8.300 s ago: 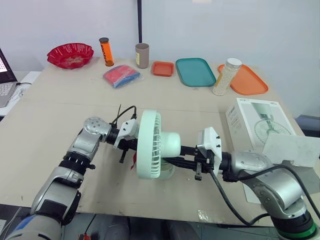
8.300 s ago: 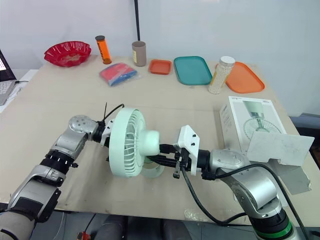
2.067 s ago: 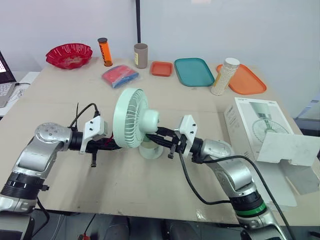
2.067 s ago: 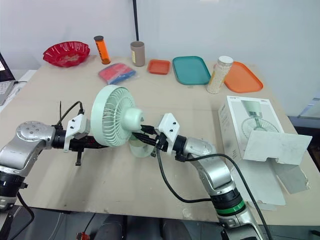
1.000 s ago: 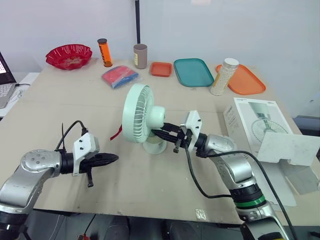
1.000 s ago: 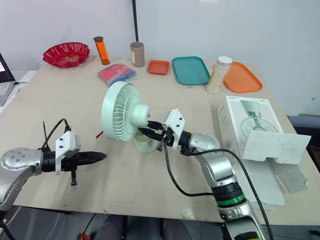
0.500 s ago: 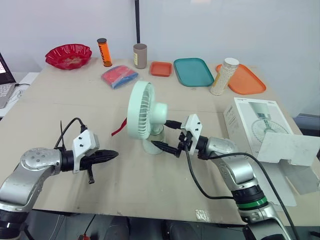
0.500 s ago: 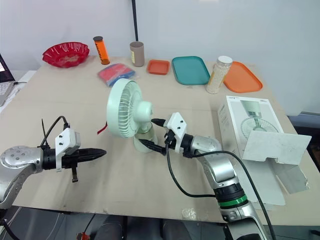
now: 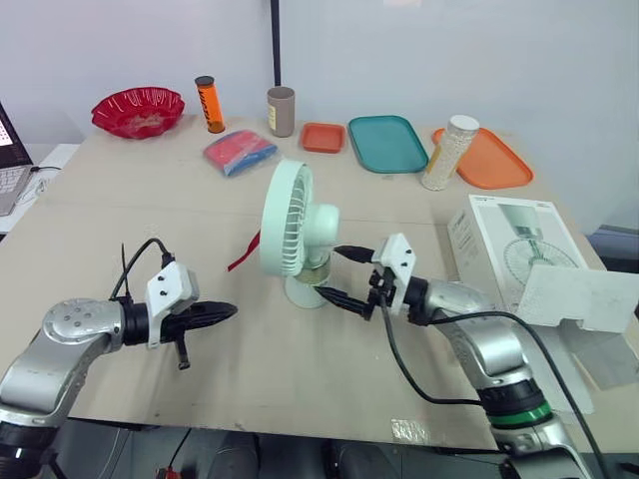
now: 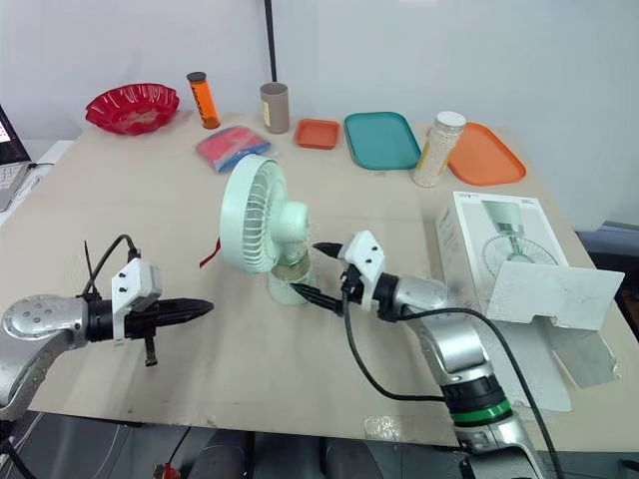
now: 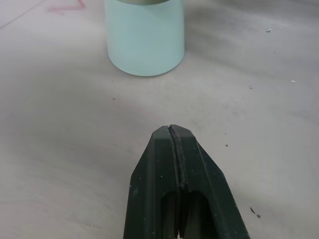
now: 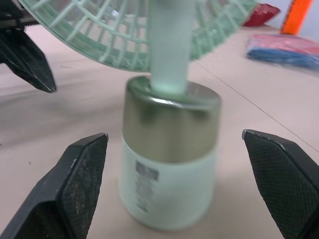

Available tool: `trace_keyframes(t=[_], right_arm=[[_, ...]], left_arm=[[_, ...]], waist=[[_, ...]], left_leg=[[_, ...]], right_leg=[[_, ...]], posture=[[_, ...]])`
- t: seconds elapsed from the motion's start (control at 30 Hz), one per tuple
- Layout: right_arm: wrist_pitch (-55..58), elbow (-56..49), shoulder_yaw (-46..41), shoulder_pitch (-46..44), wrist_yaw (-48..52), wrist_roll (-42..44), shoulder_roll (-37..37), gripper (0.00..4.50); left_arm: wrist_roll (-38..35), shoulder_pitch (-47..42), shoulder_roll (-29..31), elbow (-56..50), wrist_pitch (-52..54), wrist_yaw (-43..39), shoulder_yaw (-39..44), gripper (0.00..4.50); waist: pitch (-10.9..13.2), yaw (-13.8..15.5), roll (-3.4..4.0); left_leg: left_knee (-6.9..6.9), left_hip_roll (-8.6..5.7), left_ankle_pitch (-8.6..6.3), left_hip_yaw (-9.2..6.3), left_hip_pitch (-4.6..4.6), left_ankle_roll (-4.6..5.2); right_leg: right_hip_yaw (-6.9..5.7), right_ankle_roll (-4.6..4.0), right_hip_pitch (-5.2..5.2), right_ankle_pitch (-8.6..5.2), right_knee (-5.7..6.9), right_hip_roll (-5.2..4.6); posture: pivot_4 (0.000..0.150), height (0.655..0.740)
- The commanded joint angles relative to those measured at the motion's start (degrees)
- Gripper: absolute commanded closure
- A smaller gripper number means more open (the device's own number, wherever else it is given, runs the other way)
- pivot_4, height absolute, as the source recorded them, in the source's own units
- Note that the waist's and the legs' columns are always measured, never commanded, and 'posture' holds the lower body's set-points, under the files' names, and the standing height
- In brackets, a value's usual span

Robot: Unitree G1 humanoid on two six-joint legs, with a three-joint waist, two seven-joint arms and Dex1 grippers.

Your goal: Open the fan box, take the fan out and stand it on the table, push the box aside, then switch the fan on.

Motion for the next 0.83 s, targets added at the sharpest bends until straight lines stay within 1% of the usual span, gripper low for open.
trace_keyframes(t=[0.03,0.07,0.1,0.13,0.2,0.27,0.3,0.33,0.37,0.4,0.43,0.57,0.67,0.77,0.83], right_arm=[[4.82,-11.7,-4.48,5.54,-2.59,2.66,-3.11,0.0],[6.75,-15.17,-5.87,8.0,-3.52,3.71,-3.99,0.0],[8.05,-17.33,-6.69,9.47,-4.17,4.53,-4.52,0.0],[9.52,-19.47,-7.58,10.93,-5.13,5.33,-4.92,0.0],[13.63,-25.4,-9.93,14.47,-8.62,7.73,-4.8,0.0],[16.81,-31.08,-11.79,18.03,-11.98,9.46,-4.15,0.0],[17.91,-32.99,-12.44,19.26,-13.33,10.01,-3.95,0.0],[18.98,-34.57,-13.04,20.29,-14.56,10.59,-3.83,0.0],[19.95,-35.96,-13.78,21.56,-15.96,10.96,-3.54,0.0],[20.6,-36.82,-14.17,22.38,-16.97,11.2,-3.36,0.0],[20.97,-37.73,-14.62,23.64,-17.89,11.23,-3.26,0.0],[20.59,-40.77,-16.57,30.45,-21.47,10.11,-1.95,0.0],[17.88,-42.2,-16.31,34.72,-21.58,7.97,-2.29,0.0],[13.66,-42.54,-15.93,39.85,-20.05,4.26,-3.81,0.0],[11.46,-42.24,-16.53,42.75,-19.94,3.14,-3.44,0.0]], left_arm=[[-1.88,2.23,0.08,-3.9,0.29,2.01,4.32,3.96],[-2.41,3.23,-0.19,-4.67,0.32,2.49,5.08,3.78],[-2.77,3.88,-0.32,-5.19,0.34,2.78,5.53,3.51],[-2.95,4.39,-0.64,-5.58,0.23,3.24,5.85,3.18],[-3.87,5.45,-1.7,-6.54,0.52,4.88,6.99,2.39],[-5.23,6.74,-2.83,-7.88,1.2,6.59,8.26,1.81],[-5.51,7.34,-3.24,-8.47,1.17,7.05,8.52,1.4],[-5.72,8.01,-3.52,-9.1,1.24,7.42,8.72,1.34],[-6.0,8.71,-3.92,-9.71,1.33,8.08,9.04,0.85],[-6.17,9.14,-4.19,-9.99,1.33,8.59,9.2,0.52],[-6.44,9.56,-4.62,-10.36,1.54,9.46,9.53,0.04],[-4.79,13.0,-5.66,-11.93,-0.22,11.5,9.8,0.04],[-3.3,15.5,-5.38,-11.9,-2.82,10.57,9.3,0.04],[-1.58,16.54,-6.25,-10.82,-5.67,11.78,9.76,0.04],[-0.12,17.11,-6.66,-9.62,-7.96,12.13,10.04,0.04]], waist=[[0.0,0.01,0.0],[-0.01,0.05,-0.01],[0.0,0.06,-0.01],[0.0,0.1,-0.01],[0.0,0.03,-0.01],[-0.01,0.07,-0.01],[-0.02,0.07,-0.03],[-0.02,0.04,-0.03],[-0.02,0.03,-0.03],[-0.02,0.05,-0.03],[-0.02,0.08,-0.04],[-0.04,0.11,-0.07],[-0.04,0.05,-0.07],[-0.05,0.1,-0.06],[-0.06,0.12,-0.06]], left_leg=[[0.0,0.0,0.0,0.0,0.0,0.0],[-0.02,0.0,0.0,0.0,-0.01,0.0],[-0.04,-0.02,-0.03,0.0,-0.02,0.01],[-0.05,-0.05,-0.03,0.01,-0.03,0.0],[-0.04,-0.06,-0.03,0.01,-0.03,0.0],[-0.03,-0.03,-0.03,0.02,0.0,-0.01],[-0.04,-0.03,-0.03,0.02,0.01,-0.01],[-0.04,-0.02,-0.03,0.02,0.01,-0.01],[-0.04,-0.02,-0.03,0.03,0.01,-0.01],[-0.04,-0.02,-0.03,0.05,0.02,-0.01],[-0.03,-0.04,-0.03,0.08,0.04,-0.01],[-0.04,-0.04,-0.03,0.09,0.05,-0.01],[-0.05,-0.04,-0.04,0.17,0.06,-0.01],[-0.05,-0.03,-0.04,0.19,0.1,-0.02],[-0.05,-0.05,-0.04,0.21,0.1,-0.02]], right_leg=[[0.0,0.0,0.0,0.0,0.0,0.0],[0.01,0.0,-0.01,-0.03,0.0,-0.02],[0.01,0.02,0.01,-0.1,-0.03,-0.06],[0.01,0.02,0.0,-0.11,-0.03,-0.08],[0.01,0.01,-0.01,-0.11,-0.03,-0.08],[0.04,0.02,-0.01,-0.11,-0.02,-0.06],[0.05,0.18,0.01,-0.2,-0.02,-0.06],[0.06,0.4,0.02,-0.35,-0.02,-0.05],[0.08,0.4,0.01,-0.34,-0.02,-0.05],[0.1,0.4,0.01,-0.34,-0.02,-0.06],[0.12,0.41,0.03,-0.35,-0.02,-0.07],[0.14,0.44,0.04,-0.38,-0.04,-0.07],[0.22,0.44,0.02,-0.39,-0.04,-0.08],[0.24,0.44,0.03,-0.4,-0.04,-0.07],[0.25,0.45,0.04,-0.41,-0.04,-0.08]], posture=[[0.15,0.74],[0.15,0.74],[0.15,0.74],[0.15,0.74],[0.15,0.74],[0.15,0.74],[0.15,0.74],[0.15,0.74],[0.15,0.74],[0.15,0.74],[0.15,0.74],[0.15,0.74],[0.15,0.74],[0.15,0.74],[0.15,0.74]])
